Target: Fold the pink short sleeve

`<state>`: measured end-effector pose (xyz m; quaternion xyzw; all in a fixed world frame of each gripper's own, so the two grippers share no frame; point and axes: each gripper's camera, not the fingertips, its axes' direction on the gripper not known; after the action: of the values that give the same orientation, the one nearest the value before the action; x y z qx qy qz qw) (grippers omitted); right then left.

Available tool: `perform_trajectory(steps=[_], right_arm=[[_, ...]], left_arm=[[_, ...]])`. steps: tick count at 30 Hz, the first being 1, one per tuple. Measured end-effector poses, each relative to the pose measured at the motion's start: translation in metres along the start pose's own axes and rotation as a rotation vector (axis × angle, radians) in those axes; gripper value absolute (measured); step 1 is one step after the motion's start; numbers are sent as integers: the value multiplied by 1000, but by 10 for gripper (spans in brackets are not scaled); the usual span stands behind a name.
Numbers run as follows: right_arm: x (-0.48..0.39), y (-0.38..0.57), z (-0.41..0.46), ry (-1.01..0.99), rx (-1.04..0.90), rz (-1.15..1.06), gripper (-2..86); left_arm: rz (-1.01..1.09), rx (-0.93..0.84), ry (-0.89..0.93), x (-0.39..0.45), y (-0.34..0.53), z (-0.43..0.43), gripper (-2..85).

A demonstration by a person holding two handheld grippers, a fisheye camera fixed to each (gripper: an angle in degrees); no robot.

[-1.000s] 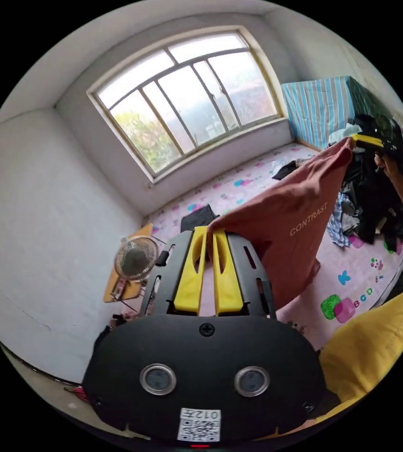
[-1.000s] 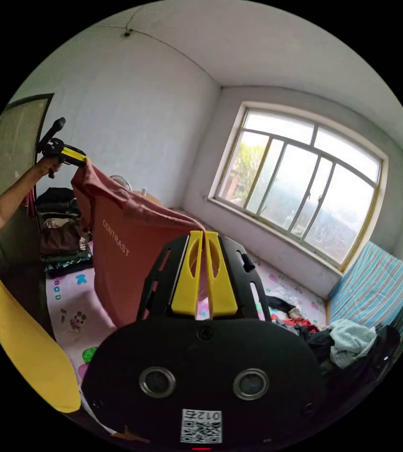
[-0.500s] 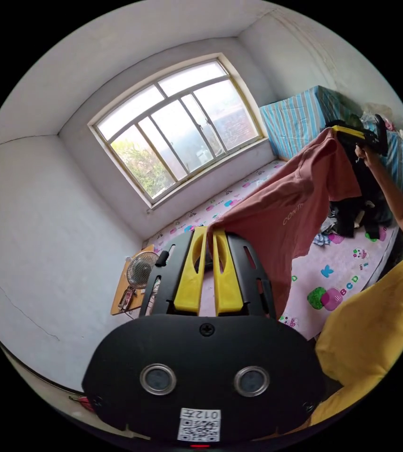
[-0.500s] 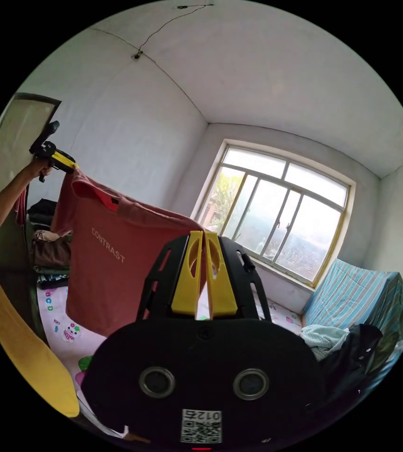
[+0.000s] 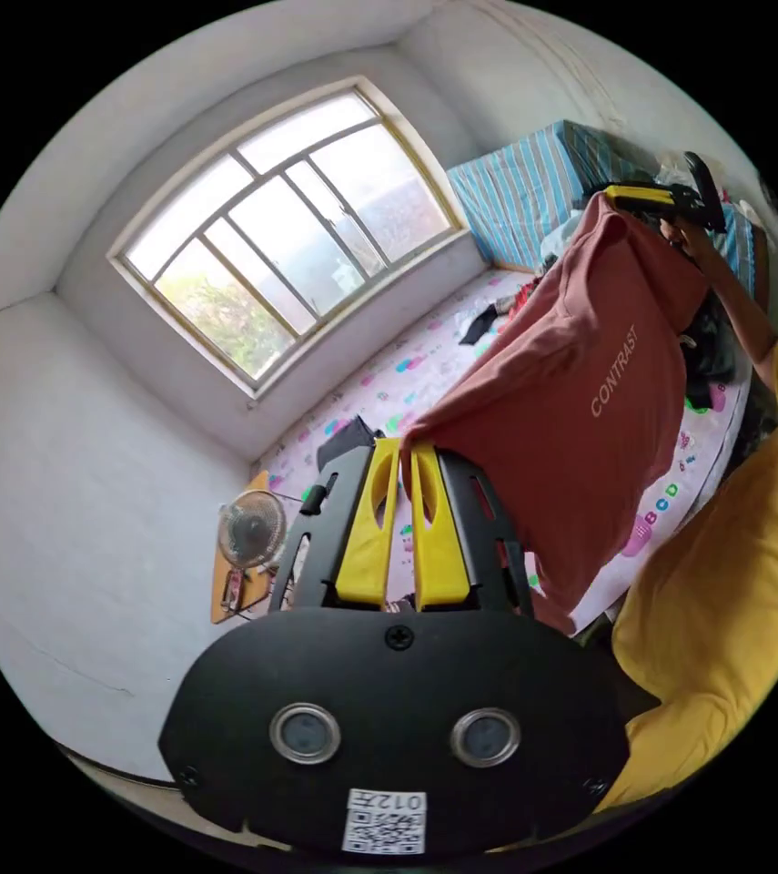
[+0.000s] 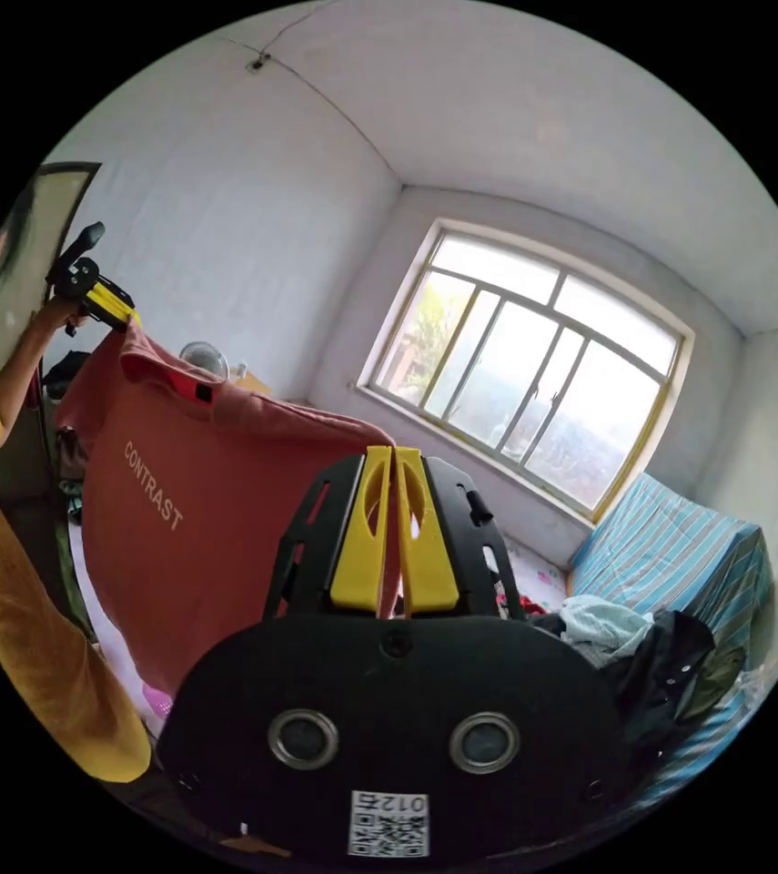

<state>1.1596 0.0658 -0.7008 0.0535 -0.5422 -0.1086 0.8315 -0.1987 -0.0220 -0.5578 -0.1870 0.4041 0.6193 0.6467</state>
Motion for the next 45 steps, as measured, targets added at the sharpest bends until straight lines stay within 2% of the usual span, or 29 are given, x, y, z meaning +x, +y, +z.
perform_trajectory(steps=[4,10,12,14,17,19,22,27,31,39,43,45], right_arm=[[21,24,135,-77,-222,34,4],[32,114,386,-184,-646,112,7],[35,145,457,-187,-753,187,9],[30,180,538,-144,-913,237,13],[16,216,596,-46,-1054,211,16],[11,232,607,-5,-1063,177,15],[18,259,602,2,-1044,159,10],[42,314,541,-169,-1016,326,3],[44,368,468,-241,-1053,414,3],[60,454,368,-285,-1097,619,17],[81,484,344,-289,-1081,685,23],[92,495,339,-281,-1072,706,25]], left_arm=[[-8,-152,183,-39,-10,120,0],[-132,-456,522,-89,0,389,1],[-303,-567,618,-101,18,503,2],[-487,-624,657,-108,40,576,3],[-682,-697,569,-113,81,655,4],[-727,-732,538,-118,105,683,4],[-777,-680,543,-139,151,701,4],[-837,-533,708,-168,252,673,4],[-833,-567,773,-155,326,635,6],[-858,-783,833,-115,473,583,32],[-930,-781,912,-113,524,586,46],[-970,-712,939,-118,549,589,55]])
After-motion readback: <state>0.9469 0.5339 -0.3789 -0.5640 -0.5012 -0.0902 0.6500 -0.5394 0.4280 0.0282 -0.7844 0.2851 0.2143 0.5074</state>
